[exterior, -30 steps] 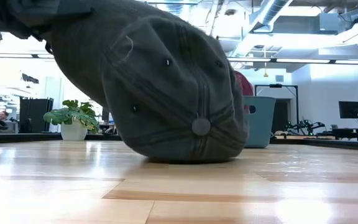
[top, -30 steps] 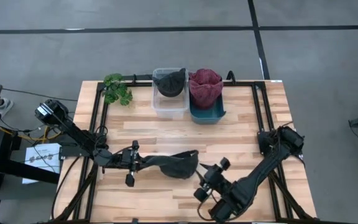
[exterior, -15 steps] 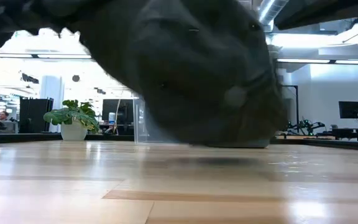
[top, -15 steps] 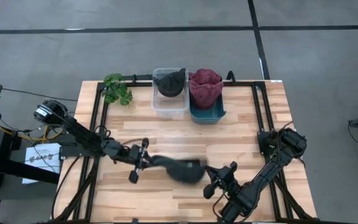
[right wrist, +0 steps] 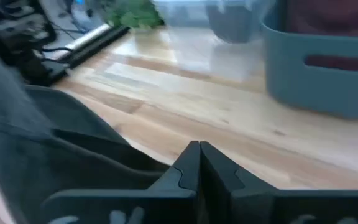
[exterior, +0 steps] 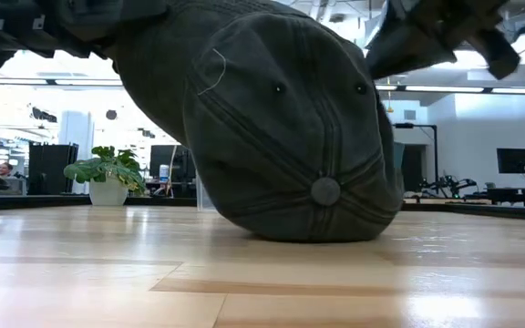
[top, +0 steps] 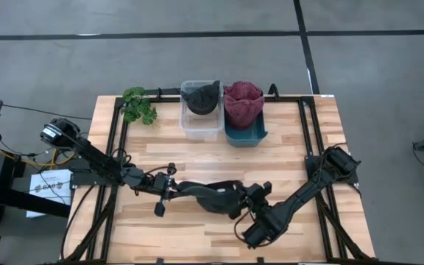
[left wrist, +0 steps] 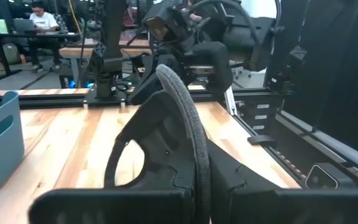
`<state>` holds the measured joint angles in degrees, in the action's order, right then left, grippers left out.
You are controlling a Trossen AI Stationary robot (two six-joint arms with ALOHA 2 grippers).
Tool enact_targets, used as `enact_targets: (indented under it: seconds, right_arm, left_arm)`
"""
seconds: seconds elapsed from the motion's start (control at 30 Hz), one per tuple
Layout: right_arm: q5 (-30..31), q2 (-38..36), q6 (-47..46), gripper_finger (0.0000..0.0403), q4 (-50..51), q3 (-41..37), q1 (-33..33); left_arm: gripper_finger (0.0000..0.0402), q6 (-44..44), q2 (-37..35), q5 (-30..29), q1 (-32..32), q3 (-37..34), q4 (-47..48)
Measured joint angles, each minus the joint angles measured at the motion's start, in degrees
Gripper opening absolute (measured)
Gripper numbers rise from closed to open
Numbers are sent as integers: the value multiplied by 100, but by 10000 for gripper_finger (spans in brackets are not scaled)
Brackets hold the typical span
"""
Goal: Pick & Place hat
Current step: Put the black cap into the transparent bin
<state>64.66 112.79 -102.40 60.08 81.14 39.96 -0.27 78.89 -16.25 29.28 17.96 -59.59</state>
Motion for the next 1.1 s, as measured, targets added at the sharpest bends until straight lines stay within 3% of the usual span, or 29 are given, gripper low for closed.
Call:
enact_targets:
  seconds: [0.3,0.53,0.63,0.9,1.0,1.1]
  right_arm:
    - [243,216,1841,0,-1769,-176,5]
    - [421,654,1934,0,-2245,-226,95]
    - [167,553,2019,0,-2303,-216,124]
    - [-364,420,3447,0,-3597,-214,156]
    - [-467,417,3767,0,-4044,-214,117]
    - [-494,417,4148,0,-4516,-198,115]
  left_arm:
    - [13,125,0,-4,361,-2,-263]
    - [13,133,-263,-31,959,-12,-825]
    - [13,155,-598,-202,1359,-3,-880]
    - [13,881,-726,-1456,2816,-2,-874]
    - [13,1113,-730,-2031,3000,-2,-922]
    - [13,1204,-730,-2150,3001,-2,-907]
